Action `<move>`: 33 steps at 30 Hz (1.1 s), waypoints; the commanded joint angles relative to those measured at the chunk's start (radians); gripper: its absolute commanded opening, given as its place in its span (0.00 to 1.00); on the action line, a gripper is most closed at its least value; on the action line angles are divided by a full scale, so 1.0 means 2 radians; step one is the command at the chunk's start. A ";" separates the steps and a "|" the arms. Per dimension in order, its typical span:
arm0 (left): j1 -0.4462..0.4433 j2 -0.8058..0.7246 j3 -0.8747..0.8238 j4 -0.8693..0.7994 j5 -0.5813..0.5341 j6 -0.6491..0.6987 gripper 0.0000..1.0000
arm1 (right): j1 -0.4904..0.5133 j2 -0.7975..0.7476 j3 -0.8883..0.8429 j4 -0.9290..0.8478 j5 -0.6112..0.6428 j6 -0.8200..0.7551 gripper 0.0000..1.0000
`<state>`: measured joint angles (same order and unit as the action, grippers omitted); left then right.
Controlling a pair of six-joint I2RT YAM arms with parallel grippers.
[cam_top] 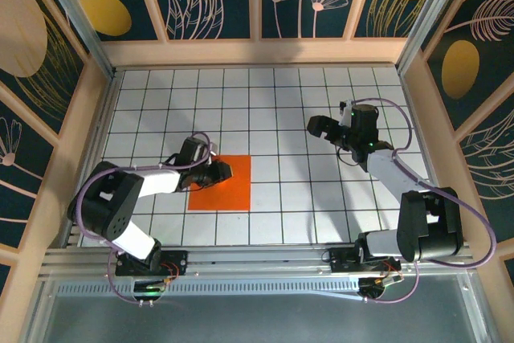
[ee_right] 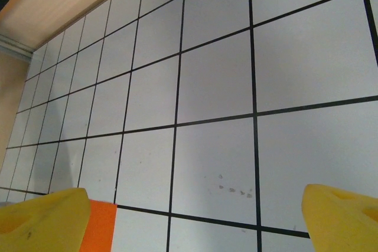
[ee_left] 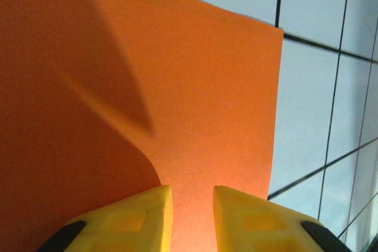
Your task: Fold a paper plane with a square sheet of paper (fold left side to right side)
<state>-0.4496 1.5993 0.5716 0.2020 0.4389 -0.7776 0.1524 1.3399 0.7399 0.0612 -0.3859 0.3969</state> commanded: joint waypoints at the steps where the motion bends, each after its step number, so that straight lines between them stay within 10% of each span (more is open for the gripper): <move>1: -0.012 0.049 0.020 0.006 -0.018 -0.026 0.24 | 0.000 -0.013 0.012 -0.008 0.014 -0.014 0.93; 19: -0.072 0.237 0.231 0.034 -0.038 -0.078 0.18 | -0.004 -0.023 0.001 -0.018 0.036 -0.020 0.93; 33: -0.078 0.224 0.263 0.032 -0.029 -0.069 0.29 | -0.004 -0.020 0.003 -0.018 0.032 -0.015 0.91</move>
<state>-0.6006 2.0628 1.1065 0.3176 0.3935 -0.9215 0.1497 1.3170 0.7399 0.0429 -0.3325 0.3729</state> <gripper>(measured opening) 0.274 0.916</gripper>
